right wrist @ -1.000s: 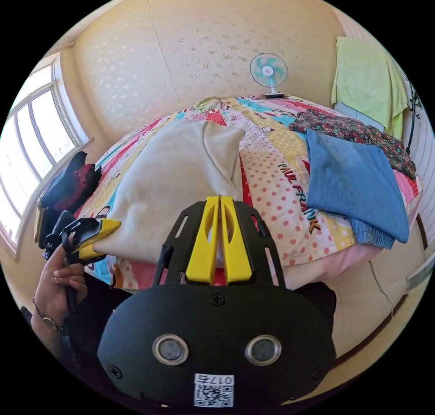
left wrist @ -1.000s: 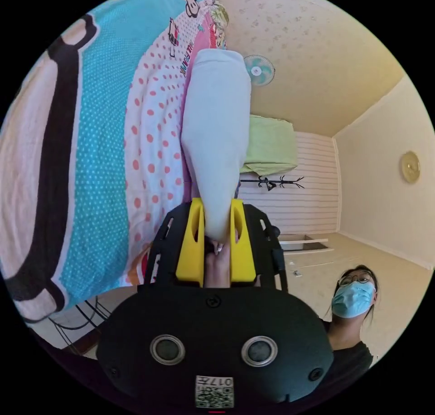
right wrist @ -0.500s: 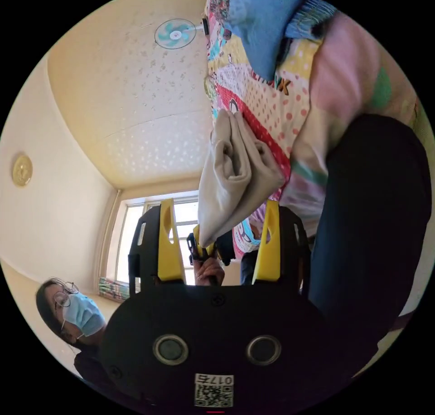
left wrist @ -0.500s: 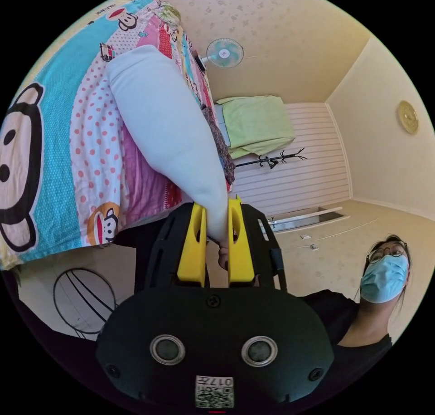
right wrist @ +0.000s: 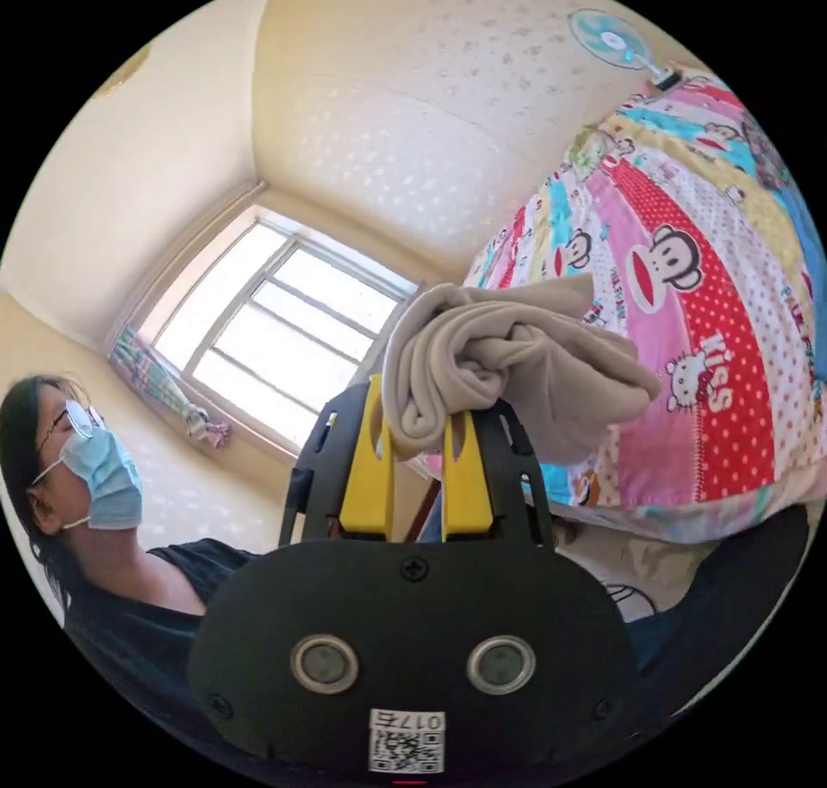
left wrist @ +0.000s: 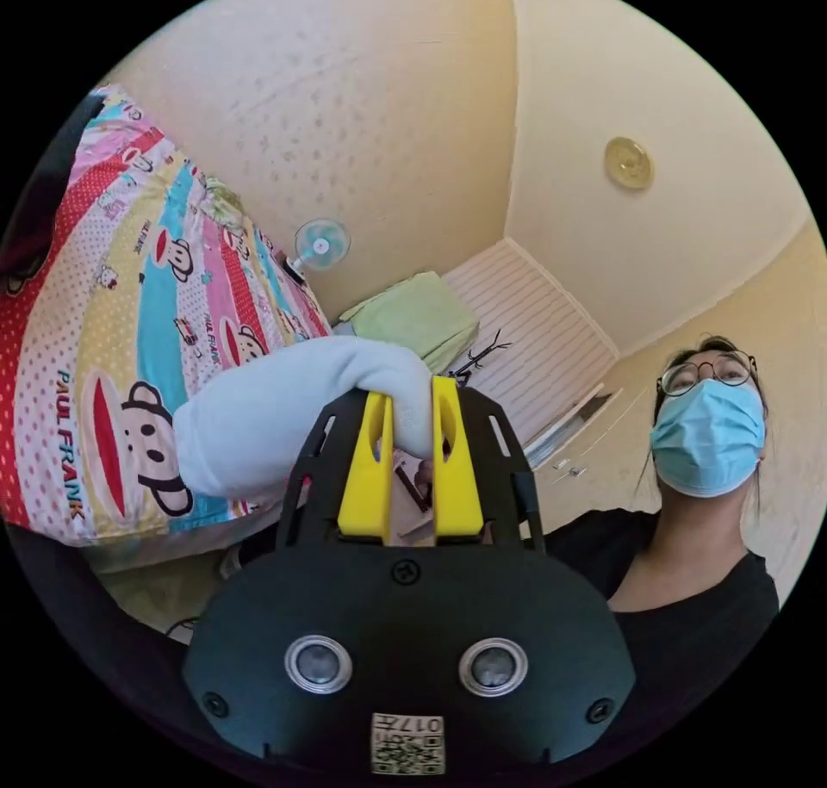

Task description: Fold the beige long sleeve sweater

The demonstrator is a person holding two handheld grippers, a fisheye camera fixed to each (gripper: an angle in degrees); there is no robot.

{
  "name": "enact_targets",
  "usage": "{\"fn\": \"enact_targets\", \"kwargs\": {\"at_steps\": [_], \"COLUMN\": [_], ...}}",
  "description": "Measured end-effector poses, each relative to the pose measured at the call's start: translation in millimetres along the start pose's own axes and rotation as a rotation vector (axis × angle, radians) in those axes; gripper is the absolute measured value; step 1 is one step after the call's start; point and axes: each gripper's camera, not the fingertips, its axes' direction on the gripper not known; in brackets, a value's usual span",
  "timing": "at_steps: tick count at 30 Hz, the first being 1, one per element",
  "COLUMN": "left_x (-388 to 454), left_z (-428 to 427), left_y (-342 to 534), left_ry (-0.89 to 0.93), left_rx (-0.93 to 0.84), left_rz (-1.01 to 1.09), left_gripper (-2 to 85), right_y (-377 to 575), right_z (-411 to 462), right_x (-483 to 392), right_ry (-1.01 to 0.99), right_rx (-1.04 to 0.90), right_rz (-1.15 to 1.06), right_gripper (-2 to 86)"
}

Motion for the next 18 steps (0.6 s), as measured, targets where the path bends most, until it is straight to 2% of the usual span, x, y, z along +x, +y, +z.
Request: {"fn": "enact_targets", "kwargs": {"at_steps": [5, 9, 12, 15, 18], "left_x": [5, 66, 112, 95, 15], "left_z": [-132, -212, -259, -302, -339], "left_y": [-27, -78, -113, -134, -131], "left_ry": [-0.151, -0.322, -0.527, -0.661, -0.755], "left_rx": [0.207, 0.294, 0.32, 0.342, 0.357], "left_rz": [-0.022, 0.207, 0.376, 0.296, 0.084], "left_gripper": [7.2, 7.3, 7.4, 7.5, 7.7], "right_y": [-49, -99, -128, -135, -118], "right_z": [150, 271, 347, 434, 537], "right_x": [-38, -116, -163, -173, -126], "right_ry": [-0.076, -0.236, -0.383, -0.385, -0.307], "right_rx": [-0.243, -0.266, -0.234, -0.255, -0.356], "right_rz": [-0.114, -0.384, -0.529, -0.557, -0.416], "right_gripper": [7.8, 7.6, 7.6, 7.8, 8.1]}}
